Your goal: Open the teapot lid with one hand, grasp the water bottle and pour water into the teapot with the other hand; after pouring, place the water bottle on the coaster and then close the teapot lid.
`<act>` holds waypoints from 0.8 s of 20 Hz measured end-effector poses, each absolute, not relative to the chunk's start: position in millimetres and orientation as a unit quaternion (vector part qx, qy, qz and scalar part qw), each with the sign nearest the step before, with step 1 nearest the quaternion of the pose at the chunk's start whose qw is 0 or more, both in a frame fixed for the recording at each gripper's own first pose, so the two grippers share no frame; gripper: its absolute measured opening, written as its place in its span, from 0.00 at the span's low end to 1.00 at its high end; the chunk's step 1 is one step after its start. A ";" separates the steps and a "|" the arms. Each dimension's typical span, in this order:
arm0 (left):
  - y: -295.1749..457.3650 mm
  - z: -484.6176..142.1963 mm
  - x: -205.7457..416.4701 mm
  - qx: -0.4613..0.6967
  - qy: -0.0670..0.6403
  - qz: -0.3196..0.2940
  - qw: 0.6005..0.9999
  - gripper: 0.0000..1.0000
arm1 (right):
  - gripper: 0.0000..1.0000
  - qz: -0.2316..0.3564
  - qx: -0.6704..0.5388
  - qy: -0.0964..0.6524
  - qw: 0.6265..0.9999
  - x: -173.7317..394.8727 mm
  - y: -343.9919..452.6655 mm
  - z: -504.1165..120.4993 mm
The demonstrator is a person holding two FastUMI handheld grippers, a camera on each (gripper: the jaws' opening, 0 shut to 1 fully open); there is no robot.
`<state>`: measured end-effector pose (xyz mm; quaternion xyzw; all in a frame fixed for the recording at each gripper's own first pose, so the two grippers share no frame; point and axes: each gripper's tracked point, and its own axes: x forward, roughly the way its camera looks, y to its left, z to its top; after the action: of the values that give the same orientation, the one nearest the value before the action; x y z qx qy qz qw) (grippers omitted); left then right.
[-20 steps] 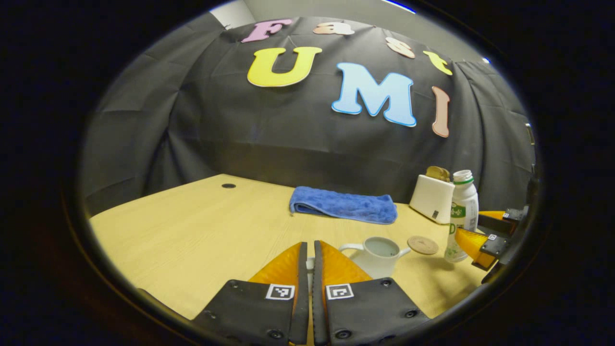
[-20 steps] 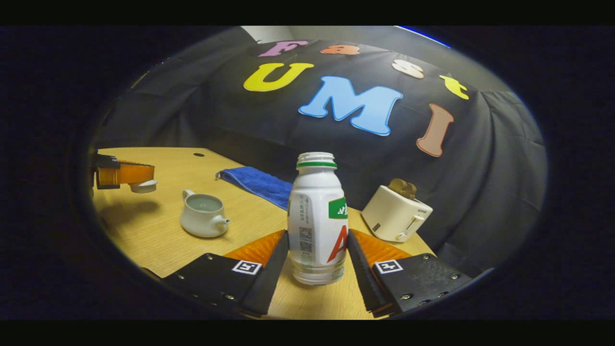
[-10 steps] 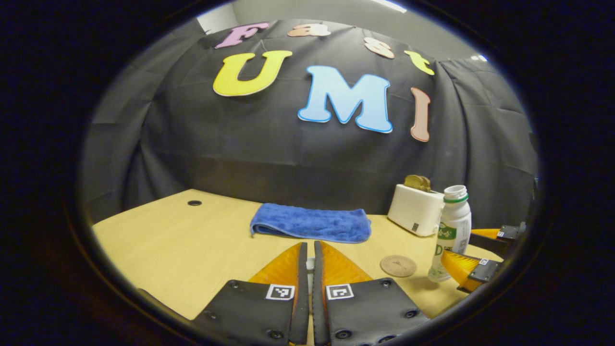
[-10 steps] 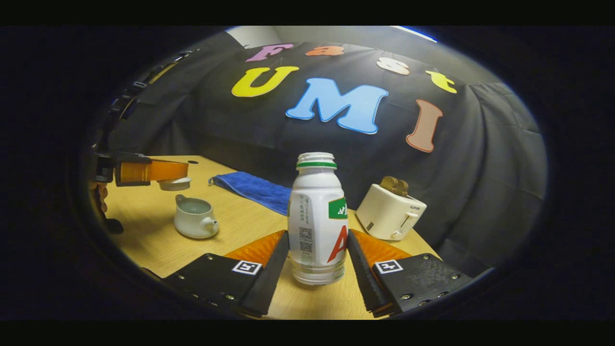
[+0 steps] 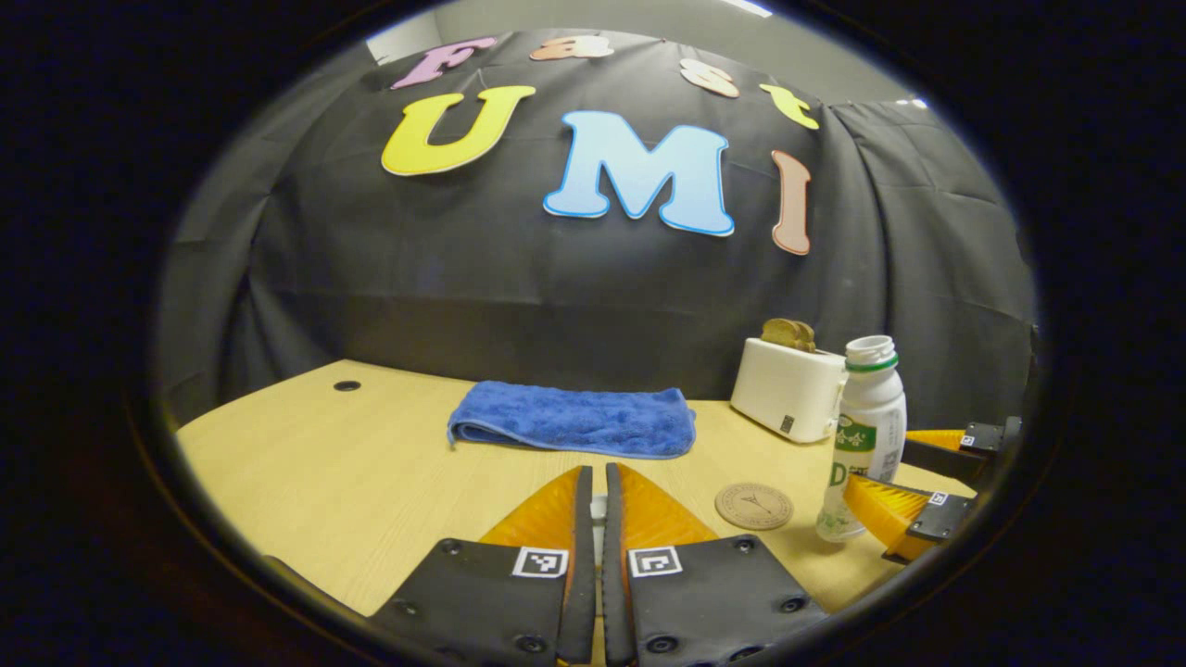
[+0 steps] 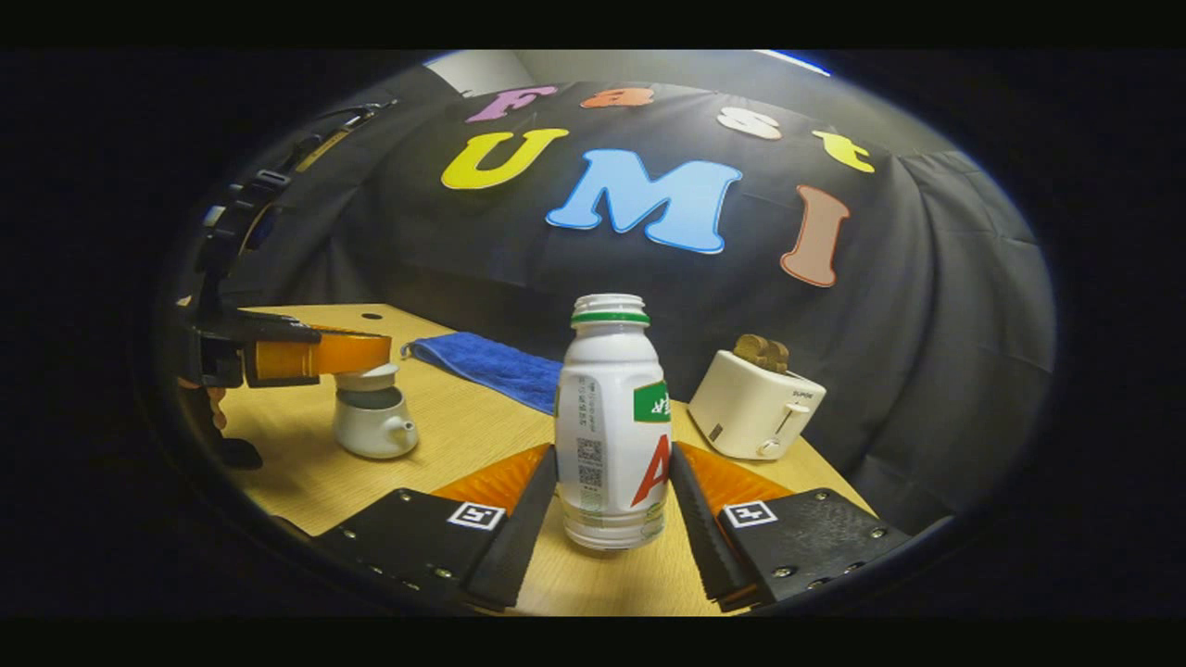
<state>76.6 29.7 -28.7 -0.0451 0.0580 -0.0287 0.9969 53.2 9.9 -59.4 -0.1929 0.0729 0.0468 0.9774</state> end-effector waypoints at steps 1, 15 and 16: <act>27.8 -30.0 76.6 -0.044 0.060 -0.030 0.997 0.10 | 0.71 0.046 -0.193 0.074 0.977 53.4 8.9 -59.9; 19.8 -51.1 76.8 -0.005 0.061 -0.010 0.998 0.15 | 0.71 0.042 -0.198 0.079 0.976 52.9 -2.8 -63.6; 19.1 -51.1 76.7 -0.006 0.061 -0.010 0.998 0.18 | 0.71 0.043 -0.197 0.079 0.976 53.4 -2.8 -63.0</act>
<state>76.7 19.1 -51.1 -0.0056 0.0606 -0.0098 0.9981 53.4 -2.8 -63.0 -0.1971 0.0785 0.0429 0.9763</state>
